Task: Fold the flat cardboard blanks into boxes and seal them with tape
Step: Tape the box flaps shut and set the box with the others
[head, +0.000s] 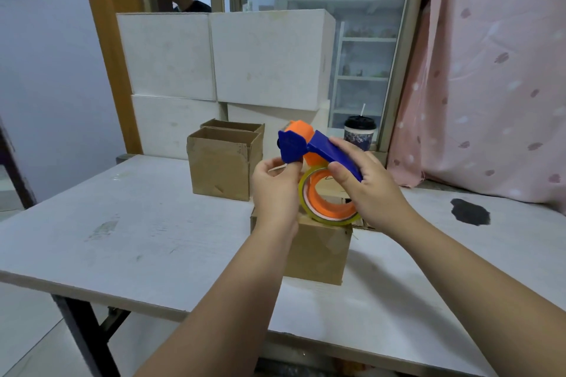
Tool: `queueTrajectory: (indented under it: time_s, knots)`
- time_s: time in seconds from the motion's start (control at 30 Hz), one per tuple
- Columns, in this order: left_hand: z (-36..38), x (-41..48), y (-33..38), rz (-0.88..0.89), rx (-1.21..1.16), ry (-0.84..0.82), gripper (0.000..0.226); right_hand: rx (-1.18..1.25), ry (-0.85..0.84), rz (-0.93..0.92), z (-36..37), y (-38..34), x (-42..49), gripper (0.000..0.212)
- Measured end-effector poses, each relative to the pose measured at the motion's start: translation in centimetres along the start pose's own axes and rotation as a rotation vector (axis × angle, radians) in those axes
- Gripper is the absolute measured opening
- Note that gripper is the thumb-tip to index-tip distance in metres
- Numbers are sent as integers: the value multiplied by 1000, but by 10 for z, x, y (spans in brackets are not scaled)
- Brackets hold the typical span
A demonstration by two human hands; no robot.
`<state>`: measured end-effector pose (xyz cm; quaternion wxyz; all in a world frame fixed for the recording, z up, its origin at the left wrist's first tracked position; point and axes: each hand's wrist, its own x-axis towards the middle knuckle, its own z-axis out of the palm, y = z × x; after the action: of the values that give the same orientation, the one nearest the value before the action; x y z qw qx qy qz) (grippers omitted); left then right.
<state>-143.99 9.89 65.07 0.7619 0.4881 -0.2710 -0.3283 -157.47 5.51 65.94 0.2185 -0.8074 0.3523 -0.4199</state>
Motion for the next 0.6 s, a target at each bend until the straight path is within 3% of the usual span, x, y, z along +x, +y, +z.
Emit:
queueTrajectory:
  time_s: [0.13, 0.27, 0.4, 0.47, 0.6]
  knots:
    - [1, 0, -3, 44, 40, 67, 16, 1, -8, -16, 2, 4, 1, 43]
    - [-2, 0, -4, -102, -48, 137, 7, 30, 26, -46, 7, 6, 0, 59]
    - [-8, 3, 5, -214, -169, 68, 8, 97, 20, -26, 7, 7, -2, 61]
    - [-15, 6, 5, -190, -132, 53, 8, 105, 17, -21, 6, 7, -2, 61]
    - [-30, 14, 7, -1, 162, 38, 10, 92, 5, -30, 6, 3, -3, 56]
